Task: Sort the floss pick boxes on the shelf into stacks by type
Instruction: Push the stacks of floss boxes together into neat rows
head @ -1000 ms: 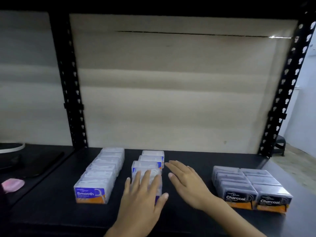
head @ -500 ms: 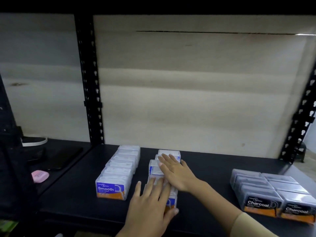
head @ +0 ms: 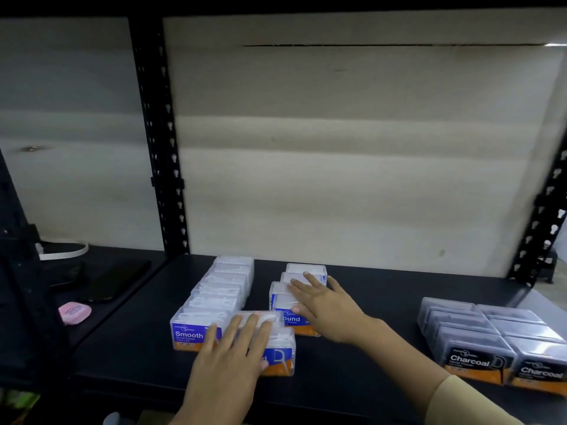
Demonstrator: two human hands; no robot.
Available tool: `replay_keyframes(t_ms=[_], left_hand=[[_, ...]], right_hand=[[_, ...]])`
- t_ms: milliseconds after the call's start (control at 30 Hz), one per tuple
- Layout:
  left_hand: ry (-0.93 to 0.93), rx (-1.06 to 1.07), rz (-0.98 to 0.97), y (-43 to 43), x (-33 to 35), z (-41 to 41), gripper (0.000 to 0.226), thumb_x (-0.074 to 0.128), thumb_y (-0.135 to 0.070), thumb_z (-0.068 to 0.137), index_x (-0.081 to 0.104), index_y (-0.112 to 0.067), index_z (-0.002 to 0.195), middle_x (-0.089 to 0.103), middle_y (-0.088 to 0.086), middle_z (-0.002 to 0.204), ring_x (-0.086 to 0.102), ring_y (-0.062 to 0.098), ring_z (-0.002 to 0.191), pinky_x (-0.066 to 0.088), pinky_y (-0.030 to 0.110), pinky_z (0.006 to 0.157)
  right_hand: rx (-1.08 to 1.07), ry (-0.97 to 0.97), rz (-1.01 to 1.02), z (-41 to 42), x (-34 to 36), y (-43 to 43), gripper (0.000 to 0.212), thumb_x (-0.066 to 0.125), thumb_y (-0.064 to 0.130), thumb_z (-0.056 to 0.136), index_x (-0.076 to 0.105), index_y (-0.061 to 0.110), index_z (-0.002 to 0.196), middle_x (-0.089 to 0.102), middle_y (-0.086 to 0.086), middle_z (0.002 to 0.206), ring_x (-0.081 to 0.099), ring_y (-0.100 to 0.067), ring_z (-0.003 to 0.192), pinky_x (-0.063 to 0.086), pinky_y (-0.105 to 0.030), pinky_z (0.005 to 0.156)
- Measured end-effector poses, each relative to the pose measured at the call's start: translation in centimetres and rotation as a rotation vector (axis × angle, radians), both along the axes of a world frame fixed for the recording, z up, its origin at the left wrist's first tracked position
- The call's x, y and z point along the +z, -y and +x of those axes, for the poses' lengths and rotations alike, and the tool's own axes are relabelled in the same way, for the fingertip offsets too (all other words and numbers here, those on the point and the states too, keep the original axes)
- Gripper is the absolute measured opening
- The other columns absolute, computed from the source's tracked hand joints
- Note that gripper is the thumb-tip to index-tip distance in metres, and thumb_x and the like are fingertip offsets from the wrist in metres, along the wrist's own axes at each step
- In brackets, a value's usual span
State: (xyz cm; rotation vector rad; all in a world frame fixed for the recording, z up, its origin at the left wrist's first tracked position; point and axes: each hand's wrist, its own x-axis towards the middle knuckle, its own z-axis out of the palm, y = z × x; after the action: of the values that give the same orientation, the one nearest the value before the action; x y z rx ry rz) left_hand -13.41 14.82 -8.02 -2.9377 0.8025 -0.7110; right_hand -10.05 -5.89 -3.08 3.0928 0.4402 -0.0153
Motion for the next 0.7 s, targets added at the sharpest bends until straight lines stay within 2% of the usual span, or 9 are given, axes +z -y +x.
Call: replay_keyframes(t_ms=[100, 233, 367, 433, 500, 533, 600, 667, 700], left_hand=[[-0.018, 0.004, 0.007, -0.5, 0.1, 0.2, 0.1, 0.091, -0.05, 0.026, 0.048, -0.019, 0.111, 0.075, 0.003, 0.1, 0.073, 0.024, 0.088, 0.057, 0.047, 0.064], [-0.06, -0.015, 0.015, -0.7, -0.2, 0.5, 0.104, 0.091, -0.05, 0.024, 0.047, -0.019, 0.113, 0.075, -0.001, 0.102, 0.073, 0.022, 0.09, 0.059, 0.035, 0.062], [-0.122, -0.012, 0.02, -0.2, -0.6, 0.9, 0.107, 0.09, -0.05, 0.024, 0.047, -0.02, 0.117, 0.073, -0.005, 0.108, 0.071, 0.02, 0.095, 0.058, 0.027, 0.066], [-0.123, -0.037, 0.006, 0.2, -0.7, 1.0, 0.105, 0.091, -0.048, 0.027, 0.047, -0.02, 0.118, 0.071, -0.006, 0.111, 0.07, 0.019, 0.098, 0.06, 0.029, 0.066], [-0.114, -0.066, -0.022, 0.5, -0.7, 1.0, 0.102, 0.091, -0.048, 0.031, 0.047, -0.022, 0.119, 0.07, -0.009, 0.113, 0.065, 0.016, 0.107, 0.06, 0.035, 0.072], [-0.124, -0.077, -0.032, 0.9, -0.4, 0.8, 0.099, 0.091, -0.048, 0.033, 0.049, -0.022, 0.119, 0.069, -0.01, 0.114, 0.059, 0.014, 0.111, 0.056, 0.037, 0.085], [-0.168, -0.097, -0.039, 1.5, 0.9, 0.0, 0.092, 0.088, -0.048, 0.047, 0.05, -0.02, 0.126, 0.059, -0.014, 0.128, 0.049, 0.01, 0.123, 0.03, 0.023, 0.108], [-0.276, -0.166, -0.168, 2.5, 2.0, -0.4, 0.078, 0.065, -0.039, 0.084, 0.025, -0.017, 0.148, 0.014, -0.021, 0.149, 0.012, 0.0, 0.142, 0.005, 0.017, 0.111], [-0.295, -0.237, -0.272, 2.8, 1.8, -0.3, 0.07, 0.05, -0.033, 0.095, 0.008, -0.023, 0.151, -0.005, -0.026, 0.145, -0.006, -0.004, 0.138, -0.002, 0.016, 0.11]], right_hand=[[-0.005, 0.005, -0.033, -0.7, 0.2, 0.5, 0.054, 0.024, 0.04, 0.1, 0.01, 0.021, 0.149, 0.01, 0.004, 0.159, 0.002, -0.015, 0.147, 0.002, -0.044, 0.119], [-0.063, -0.05, -0.012, -2.3, 0.8, 2.0, 0.054, 0.026, 0.038, 0.1, 0.009, 0.023, 0.15, 0.01, 0.004, 0.159, 0.009, -0.013, 0.146, 0.007, -0.044, 0.118], [-0.092, -0.084, 0.049, -3.9, 0.6, 4.4, 0.056, 0.026, 0.043, 0.099, 0.009, 0.027, 0.149, 0.008, 0.01, 0.159, 0.007, -0.009, 0.146, 0.012, -0.04, 0.118], [-0.096, -0.106, 0.077, -4.9, 0.6, 5.4, 0.071, 0.016, 0.063, 0.088, 0.009, 0.029, 0.149, 0.009, 0.013, 0.158, 0.008, -0.007, 0.146, 0.014, -0.037, 0.118], [-0.1, -0.116, 0.117, -6.0, 0.6, 6.3, 0.102, -0.005, 0.077, 0.059, 0.01, 0.03, 0.149, 0.01, 0.015, 0.158, 0.009, -0.006, 0.145, 0.015, -0.034, 0.118], [-0.104, -0.115, 0.143, -6.3, 0.4, 6.6, 0.108, -0.01, 0.079, 0.054, 0.011, 0.031, 0.148, 0.01, 0.015, 0.158, 0.009, -0.005, 0.145, 0.015, -0.034, 0.119], [-0.101, -0.102, 0.189, -6.5, 0.0, 7.0, 0.091, 0.003, 0.079, 0.071, 0.013, 0.031, 0.148, 0.01, 0.015, 0.157, 0.008, -0.005, 0.145, 0.014, -0.033, 0.12], [-0.116, -0.099, 0.227, -6.6, -0.5, 6.9, 0.066, 0.023, 0.06, 0.09, 0.013, 0.03, 0.148, 0.008, 0.016, 0.157, 0.005, -0.003, 0.144, 0.012, -0.032, 0.12], [-0.124, -0.097, 0.249, -6.7, -0.7, 6.9, 0.068, 0.022, 0.062, 0.088, 0.012, 0.031, 0.148, 0.007, 0.018, 0.157, 0.002, 0.0, 0.143, 0.011, -0.031, 0.12]])
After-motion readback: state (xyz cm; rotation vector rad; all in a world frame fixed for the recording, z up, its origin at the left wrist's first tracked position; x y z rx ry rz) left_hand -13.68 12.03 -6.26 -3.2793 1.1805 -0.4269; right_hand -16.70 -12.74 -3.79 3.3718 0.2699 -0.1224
